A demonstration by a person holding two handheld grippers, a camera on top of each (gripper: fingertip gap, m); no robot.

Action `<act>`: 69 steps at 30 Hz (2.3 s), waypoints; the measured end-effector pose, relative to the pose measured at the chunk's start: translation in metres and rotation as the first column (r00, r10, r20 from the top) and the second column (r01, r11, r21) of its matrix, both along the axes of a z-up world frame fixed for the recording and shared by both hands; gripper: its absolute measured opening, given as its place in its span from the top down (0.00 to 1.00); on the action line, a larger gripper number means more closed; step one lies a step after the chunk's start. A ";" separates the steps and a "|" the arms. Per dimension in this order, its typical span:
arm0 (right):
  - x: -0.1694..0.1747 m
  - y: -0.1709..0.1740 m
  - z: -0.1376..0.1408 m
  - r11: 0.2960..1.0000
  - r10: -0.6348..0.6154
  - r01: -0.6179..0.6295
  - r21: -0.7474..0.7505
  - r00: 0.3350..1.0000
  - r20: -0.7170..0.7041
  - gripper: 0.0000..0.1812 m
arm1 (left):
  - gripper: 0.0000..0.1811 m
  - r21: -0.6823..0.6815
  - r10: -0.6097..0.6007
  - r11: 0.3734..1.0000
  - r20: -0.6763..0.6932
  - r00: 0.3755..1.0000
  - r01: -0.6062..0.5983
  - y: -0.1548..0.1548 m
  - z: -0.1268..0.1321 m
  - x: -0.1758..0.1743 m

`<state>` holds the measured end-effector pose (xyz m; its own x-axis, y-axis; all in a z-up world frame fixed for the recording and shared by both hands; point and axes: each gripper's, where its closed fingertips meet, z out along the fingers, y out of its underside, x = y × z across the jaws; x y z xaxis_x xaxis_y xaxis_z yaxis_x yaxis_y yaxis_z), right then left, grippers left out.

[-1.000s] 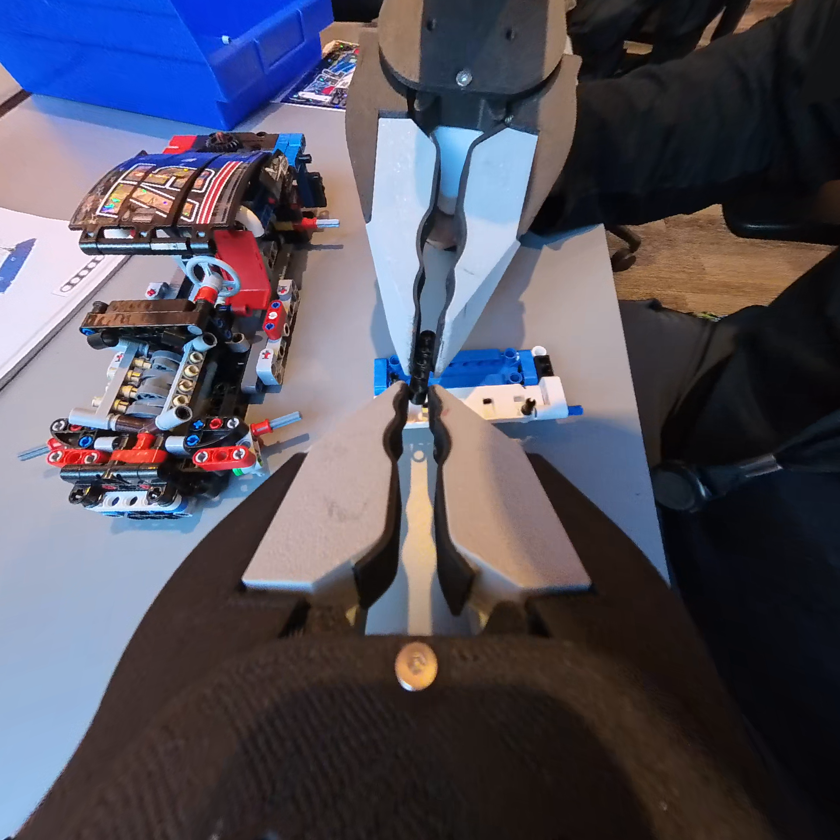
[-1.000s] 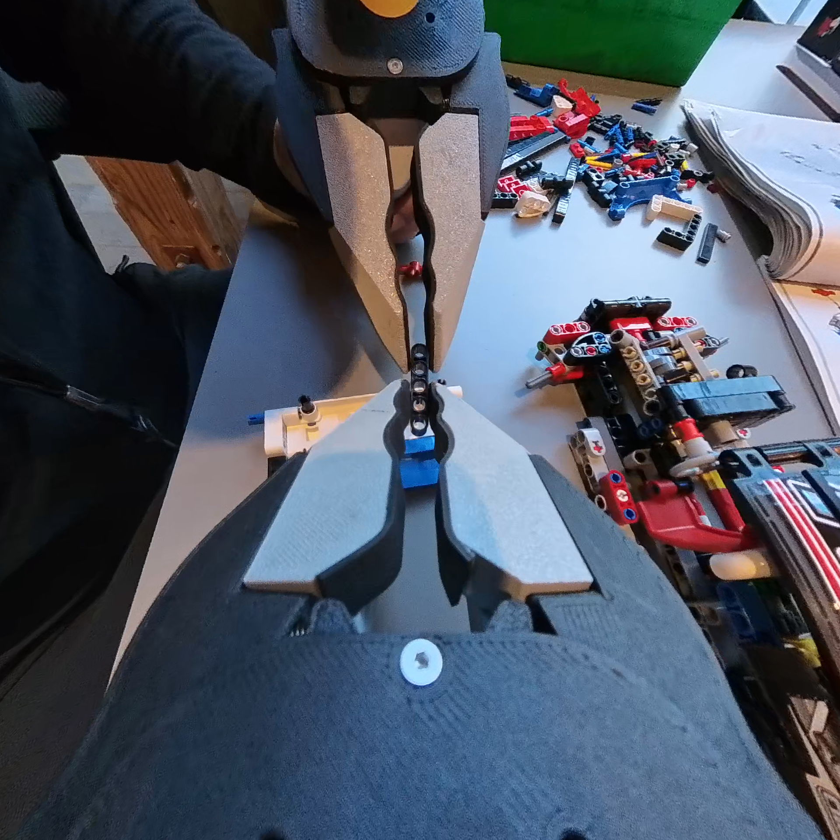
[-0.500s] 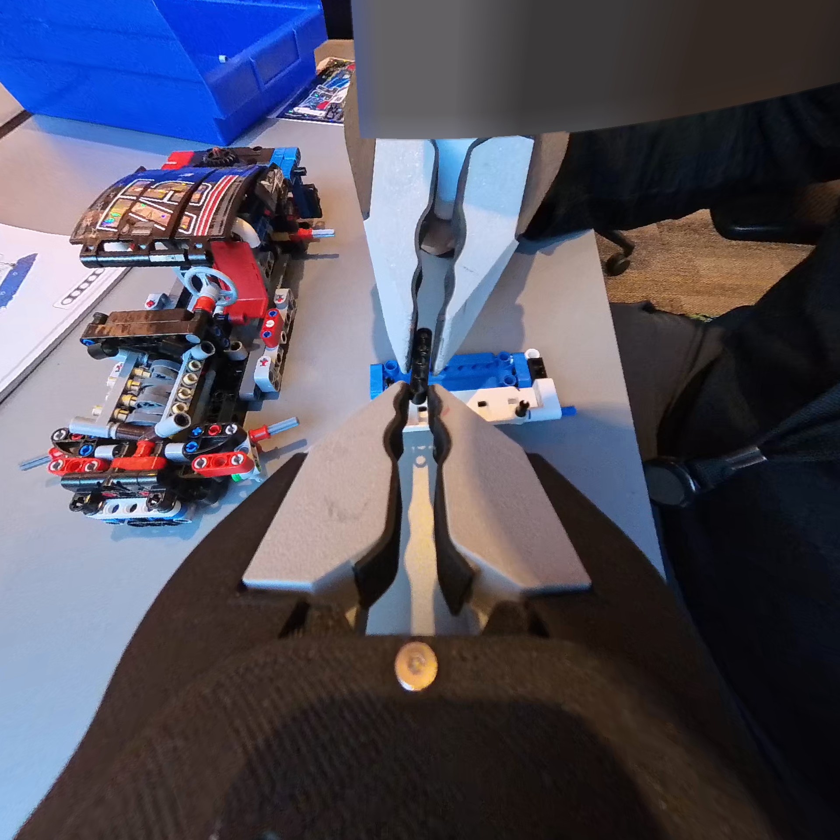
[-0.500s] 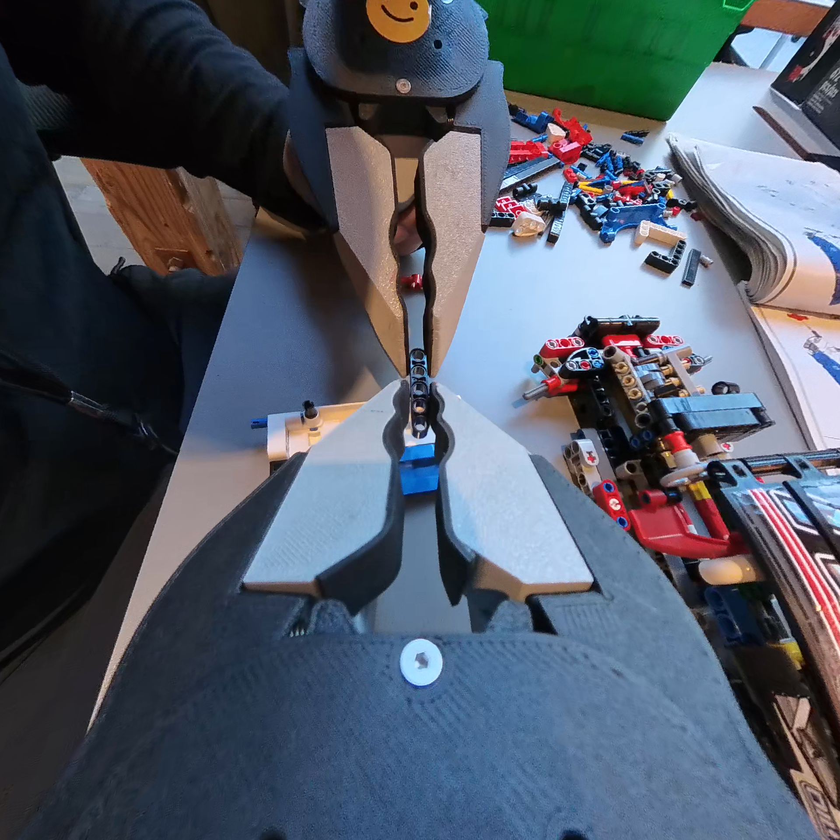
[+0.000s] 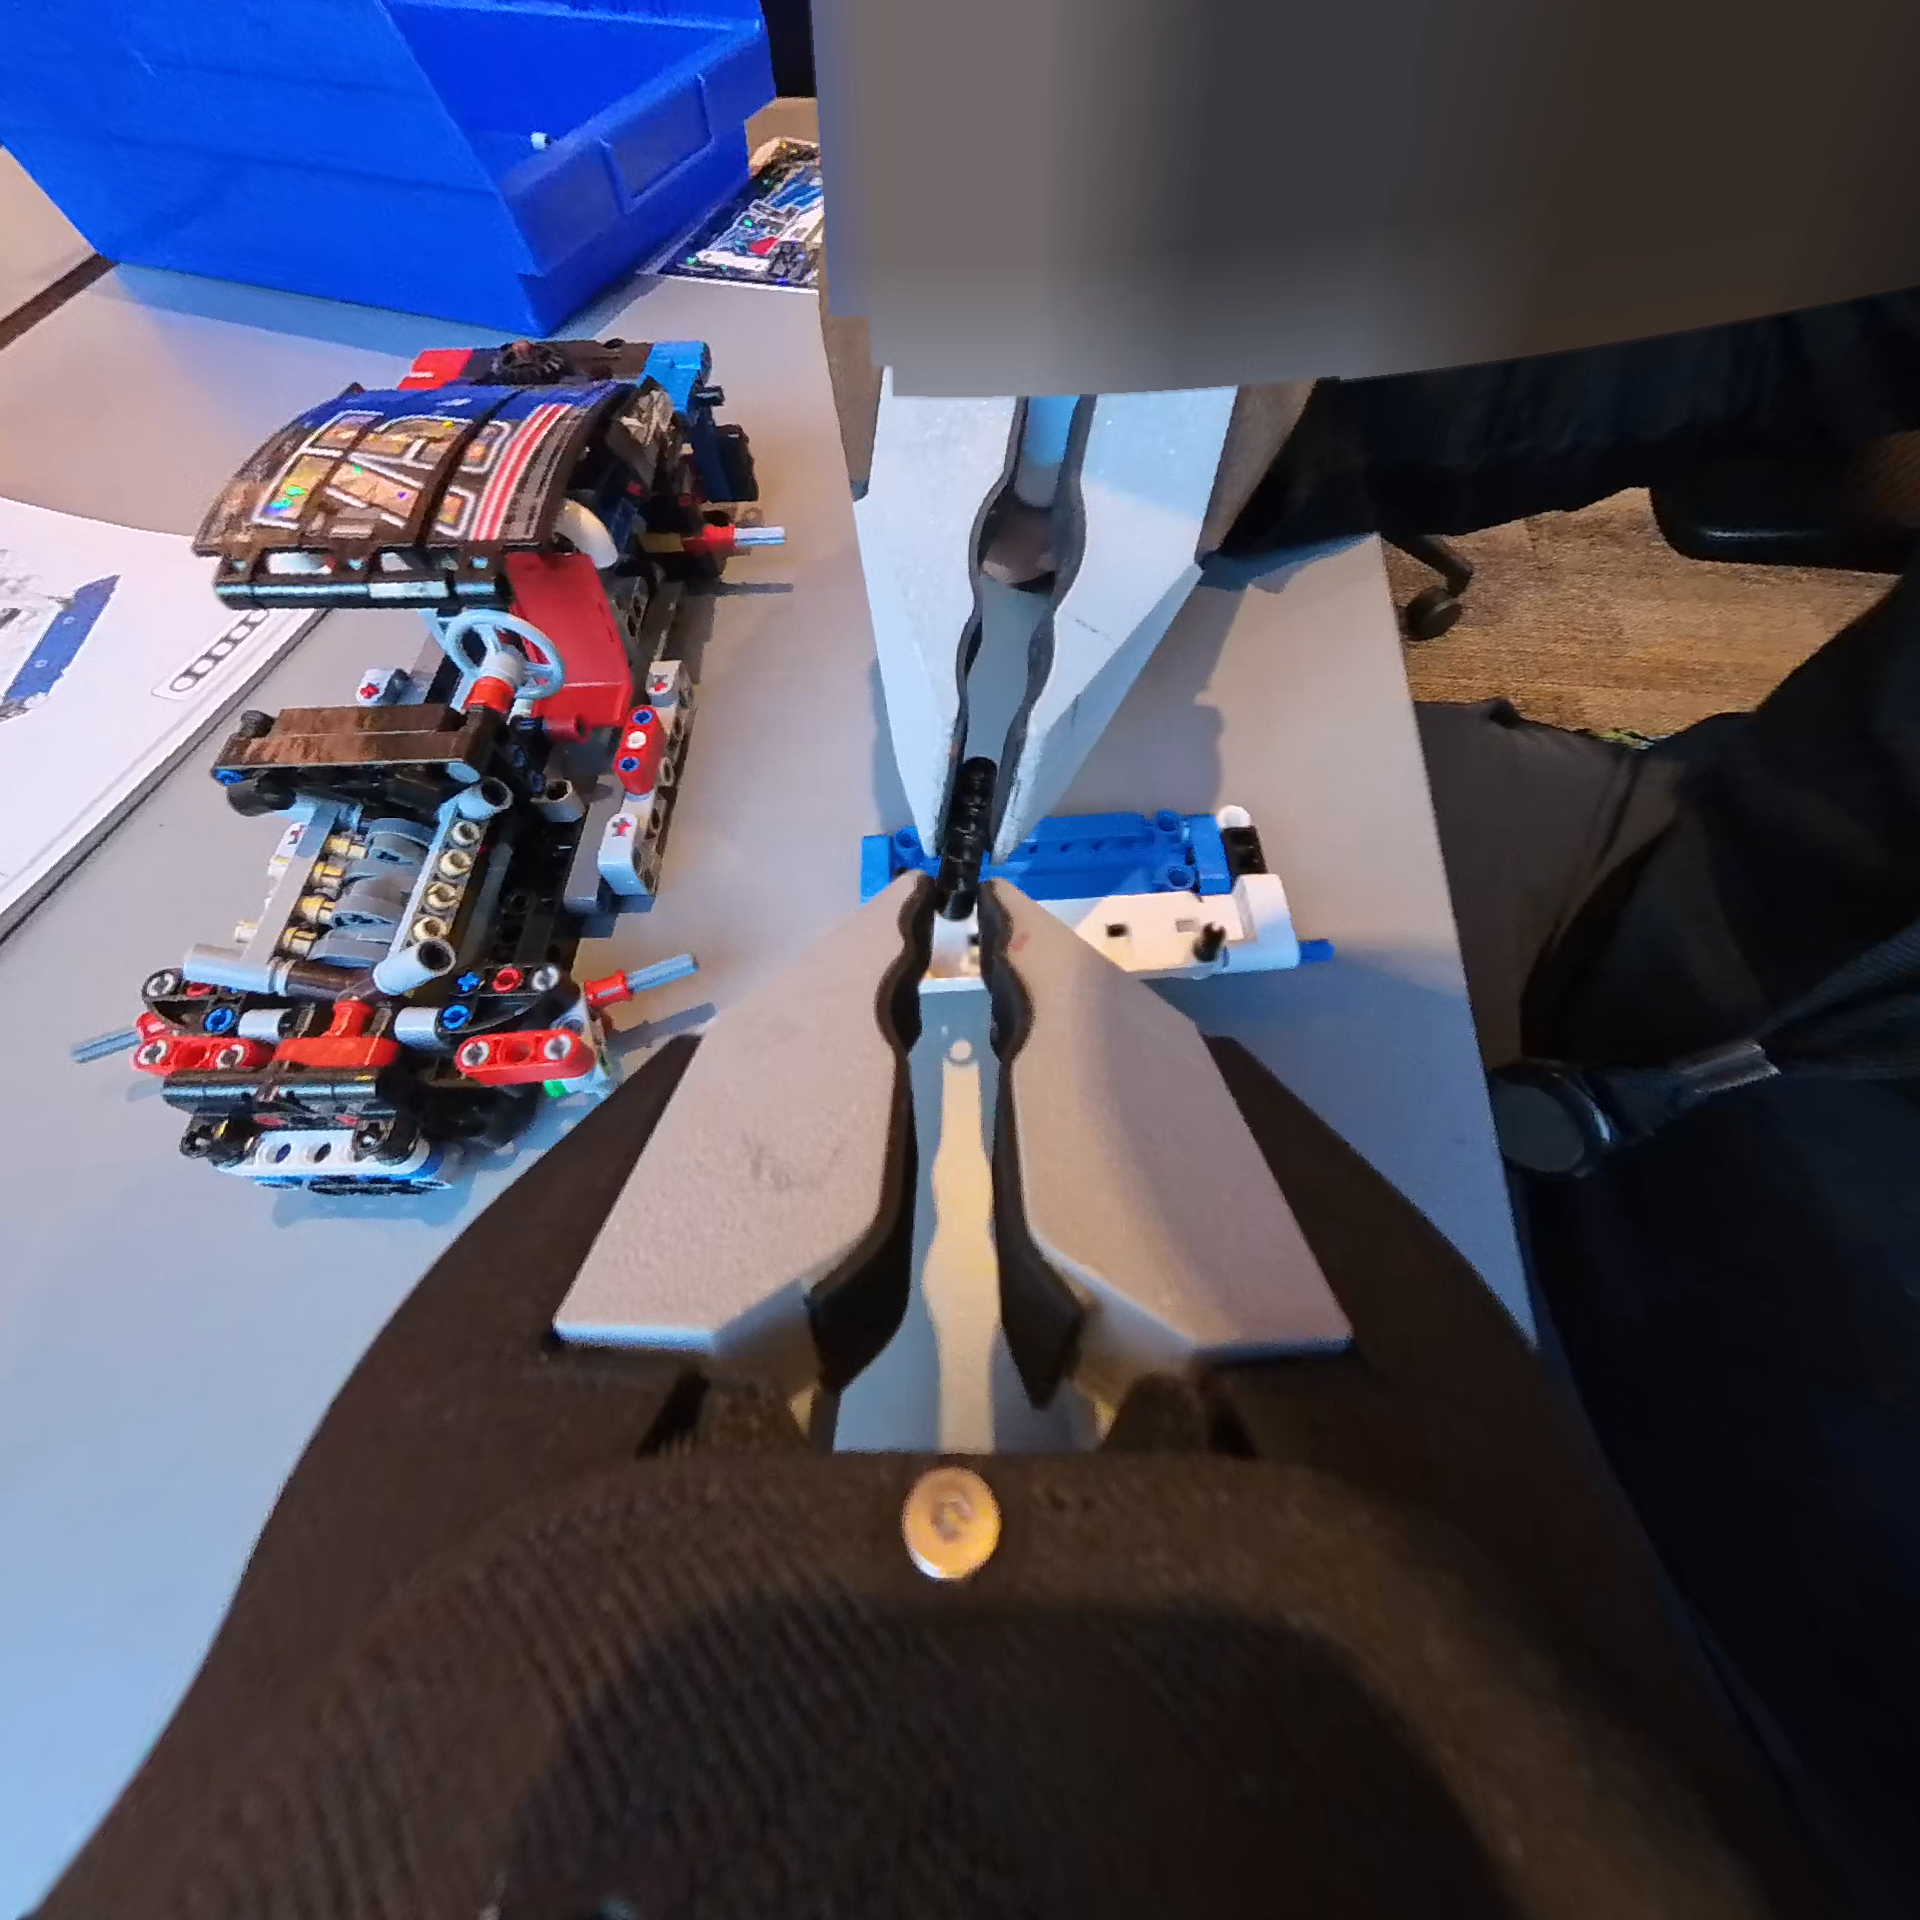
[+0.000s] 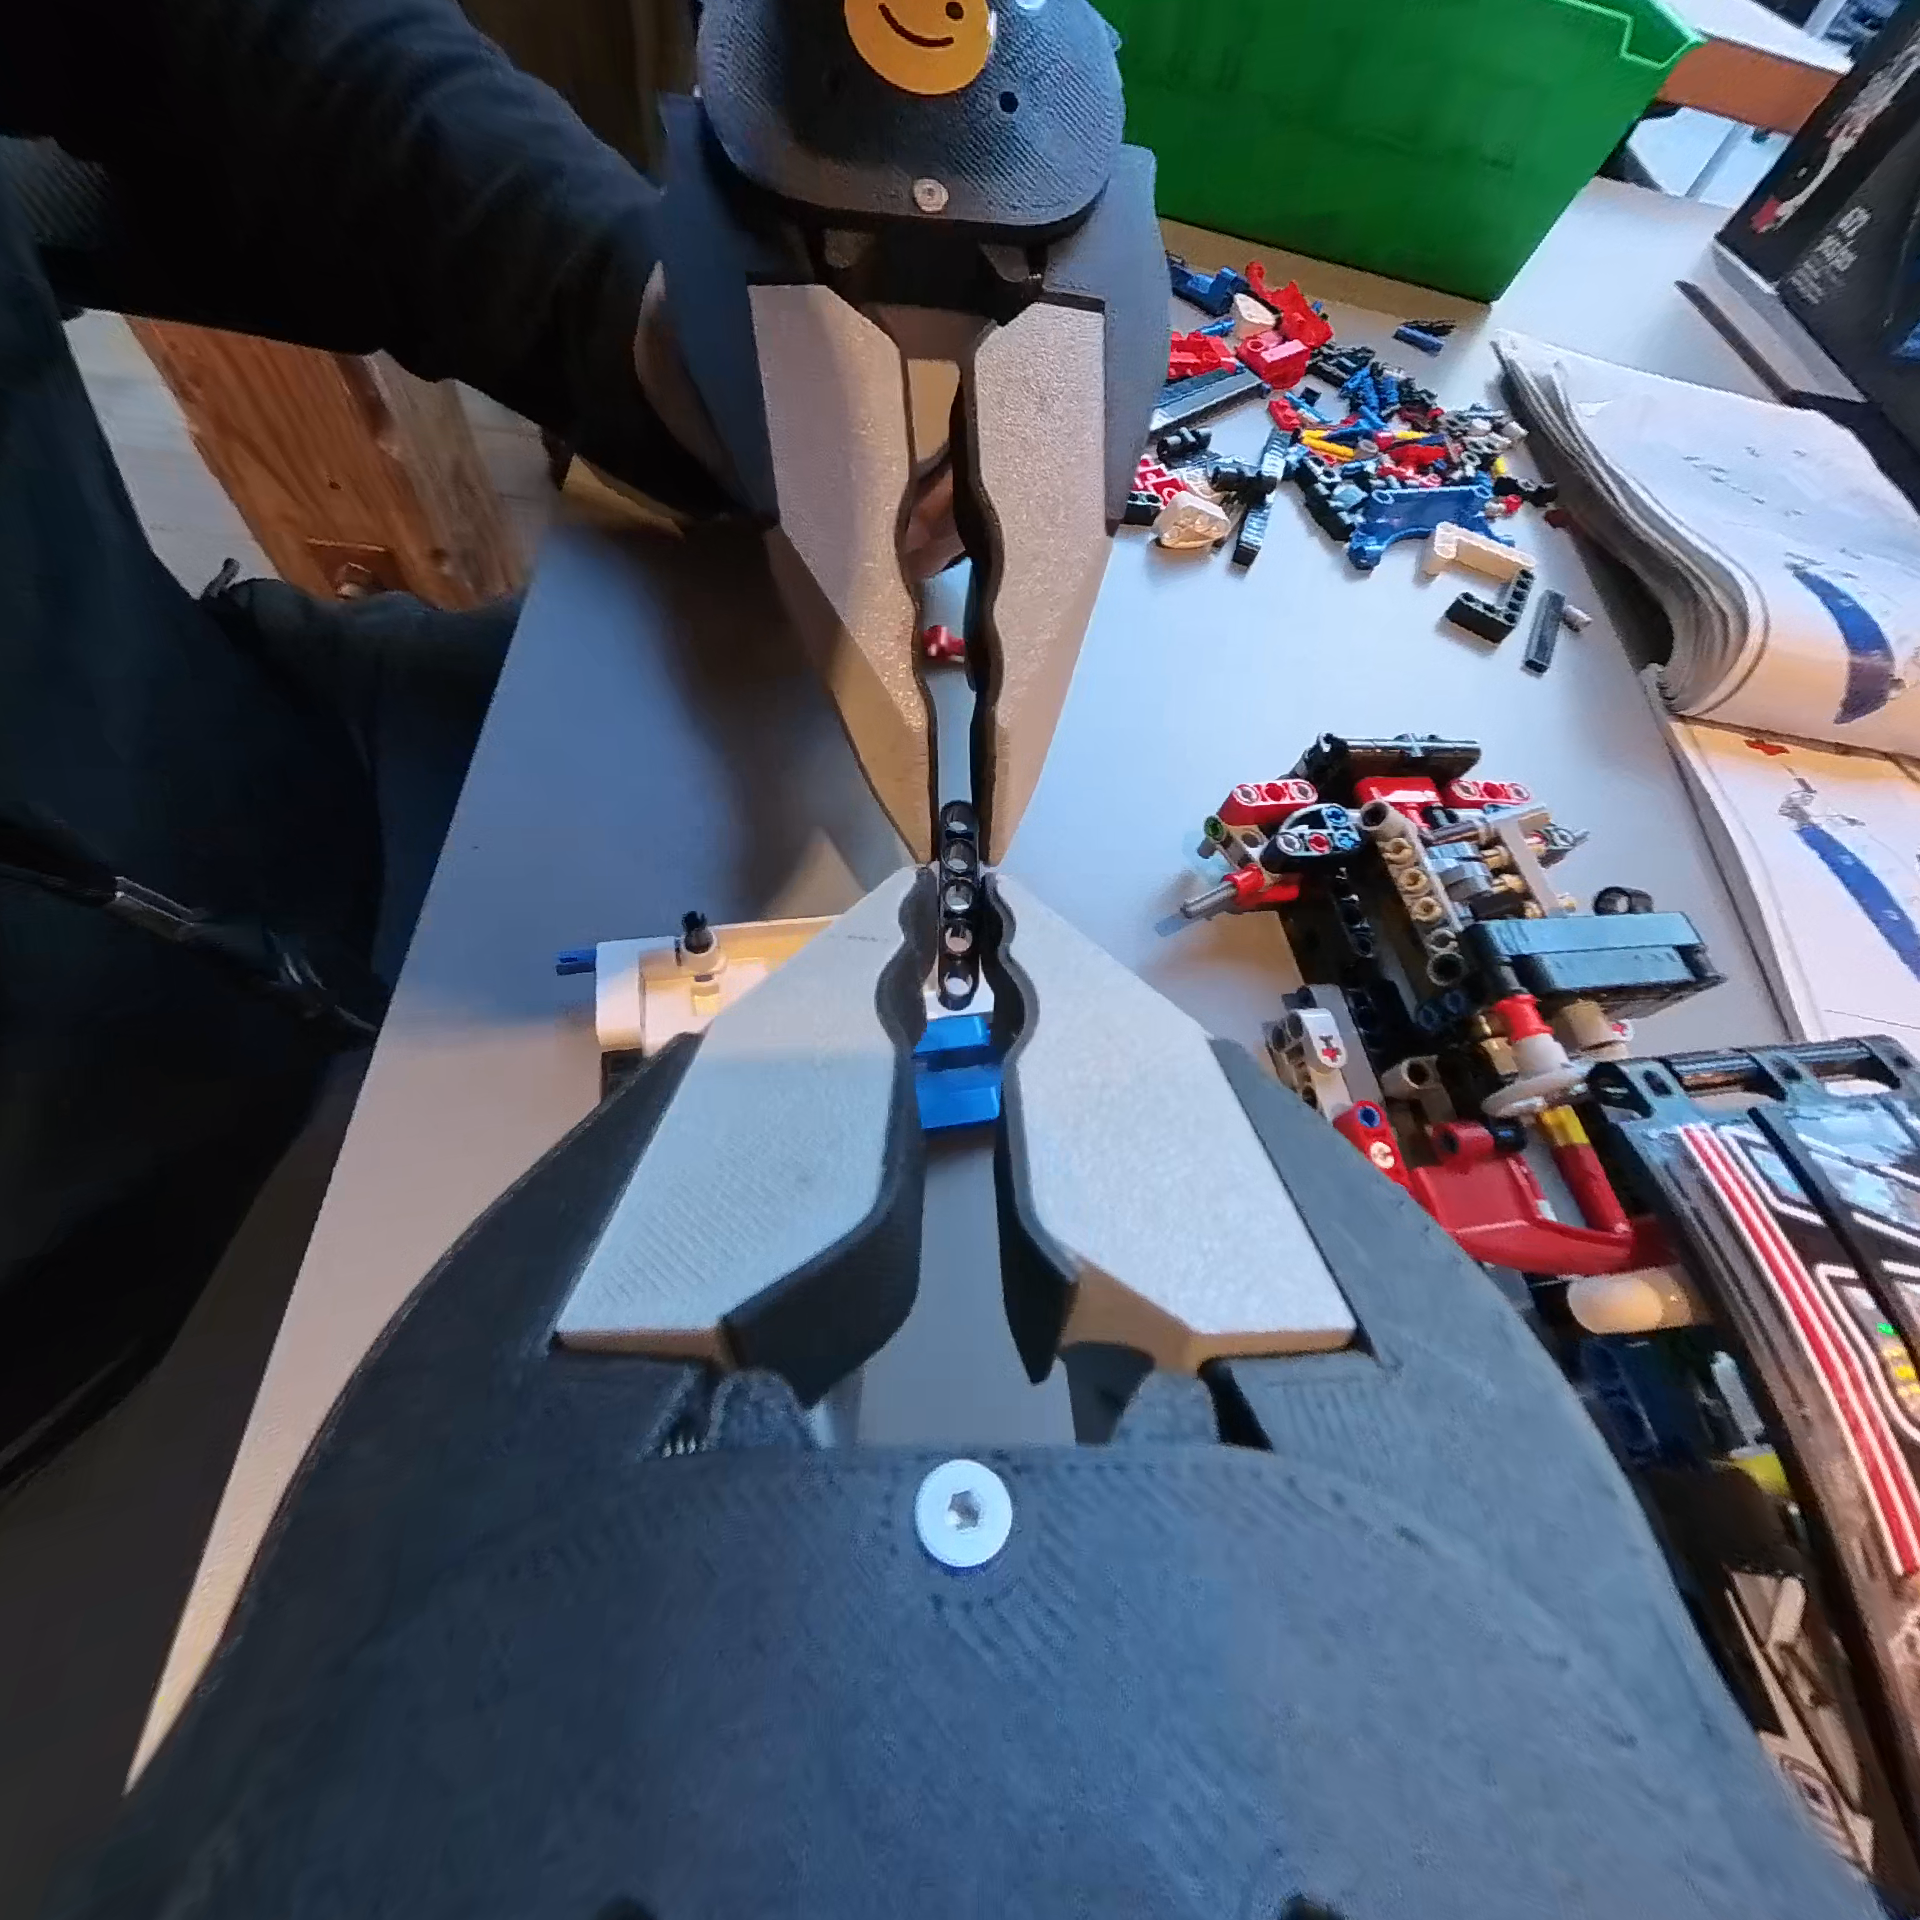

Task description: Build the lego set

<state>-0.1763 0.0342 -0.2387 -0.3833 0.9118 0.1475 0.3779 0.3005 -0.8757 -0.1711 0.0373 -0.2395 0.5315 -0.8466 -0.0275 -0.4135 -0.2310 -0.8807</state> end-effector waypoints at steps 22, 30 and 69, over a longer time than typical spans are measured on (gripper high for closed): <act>-0.002 0.013 -0.011 0.996 -0.072 0.075 -0.039 0.993 0.089 0.97 | 0.90 -0.133 0.042 0.991 0.061 0.997 -0.033 0.008 -0.004 -0.006; -0.005 0.010 -0.018 0.998 -0.070 0.068 0.016 0.990 0.119 0.97 | 0.97 -0.133 0.050 0.990 0.059 0.997 -0.042 0.009 -0.004 -0.008; -0.005 0.011 -0.011 0.999 -0.037 0.037 0.003 0.994 0.102 0.97 | 0.98 -0.096 -0.081 0.992 -0.041 0.996 0.077 0.009 -0.011 -0.006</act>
<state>-0.1809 0.0449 -0.2495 -0.3622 0.9256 0.1102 0.4763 0.2854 -0.8317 -0.1772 0.0459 -0.2509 0.4628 -0.8859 0.0325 -0.4724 -0.2774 -0.8366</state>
